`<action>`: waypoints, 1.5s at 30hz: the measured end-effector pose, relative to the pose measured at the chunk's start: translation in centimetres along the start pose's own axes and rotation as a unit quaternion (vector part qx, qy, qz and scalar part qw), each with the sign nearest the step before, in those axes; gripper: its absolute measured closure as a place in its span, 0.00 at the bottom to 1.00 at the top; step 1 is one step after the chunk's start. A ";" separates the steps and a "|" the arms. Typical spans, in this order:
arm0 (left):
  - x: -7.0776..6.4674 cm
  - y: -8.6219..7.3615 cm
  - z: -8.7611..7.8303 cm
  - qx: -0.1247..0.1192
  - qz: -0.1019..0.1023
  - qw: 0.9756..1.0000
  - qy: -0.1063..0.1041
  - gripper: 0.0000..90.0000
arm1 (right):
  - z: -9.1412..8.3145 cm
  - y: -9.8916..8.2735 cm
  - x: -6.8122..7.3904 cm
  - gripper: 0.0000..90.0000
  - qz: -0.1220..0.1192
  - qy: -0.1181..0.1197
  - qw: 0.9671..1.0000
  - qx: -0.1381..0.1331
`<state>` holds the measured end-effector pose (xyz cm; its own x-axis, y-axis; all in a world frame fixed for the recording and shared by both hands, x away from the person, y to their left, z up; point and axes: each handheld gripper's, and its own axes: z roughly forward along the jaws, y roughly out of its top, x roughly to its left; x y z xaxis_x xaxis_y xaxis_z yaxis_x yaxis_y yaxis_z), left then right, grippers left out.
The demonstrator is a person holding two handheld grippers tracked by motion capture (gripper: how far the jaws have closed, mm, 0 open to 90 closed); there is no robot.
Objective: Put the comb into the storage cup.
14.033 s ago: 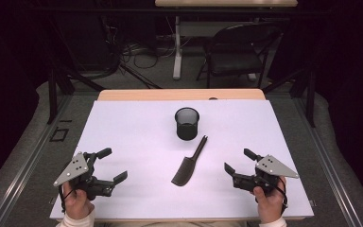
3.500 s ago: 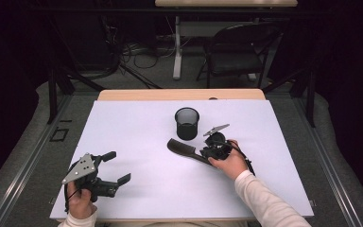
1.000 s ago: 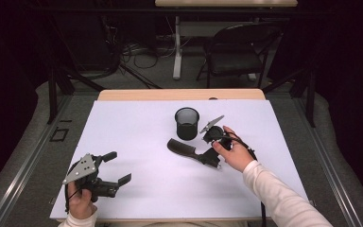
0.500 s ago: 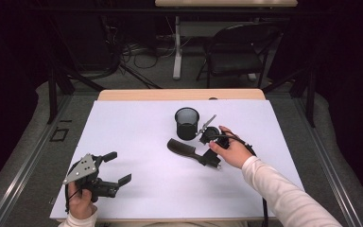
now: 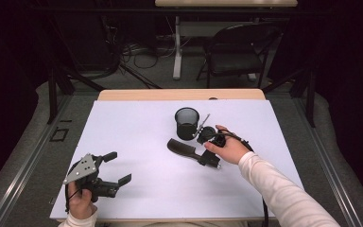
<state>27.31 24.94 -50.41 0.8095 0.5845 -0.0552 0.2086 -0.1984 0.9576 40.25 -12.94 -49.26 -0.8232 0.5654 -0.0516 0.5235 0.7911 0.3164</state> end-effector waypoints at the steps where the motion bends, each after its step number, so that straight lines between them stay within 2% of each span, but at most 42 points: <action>1: 0.0 0.0 0.0 0.000 0.000 1.000 0.000 0.06 | 0.1 0.1 0.0 0.02 -0.003 0.004 1.000 0.001; 9: 0.0 0.0 0.0 0.002 0.000 1.000 0.000 0.06 | 0.5 0.5 0.3 0.02 -0.015 0.000 1.000 0.017; 18: 0.0 0.0 0.1 0.001 0.000 1.000 -0.001 0.06 | 1.4 0.8 0.4 0.02 -0.009 -0.008 0.999 0.035; 22: 0.0 0.0 0.1 0.002 0.000 1.000 -0.001 0.06 | 1.5 0.9 0.4 0.02 -0.015 -0.009 0.999 0.034; 36: 0.0 -0.1 0.1 0.001 -0.002 1.000 -0.002 0.06 | 2.4 1.3 0.0 0.02 -0.003 -0.008 0.999 0.038; 45: 0.0 -0.1 0.1 0.001 -0.002 1.000 -0.003 0.06 | 3.0 1.5 -0.2 0.10 -0.018 -0.003 0.999 0.050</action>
<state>27.40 24.88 -50.50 0.8120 0.5803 -0.0618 0.2139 -0.1974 0.9567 41.87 -11.17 -51.61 -0.8411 0.5367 -0.0670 0.5127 0.8306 0.2175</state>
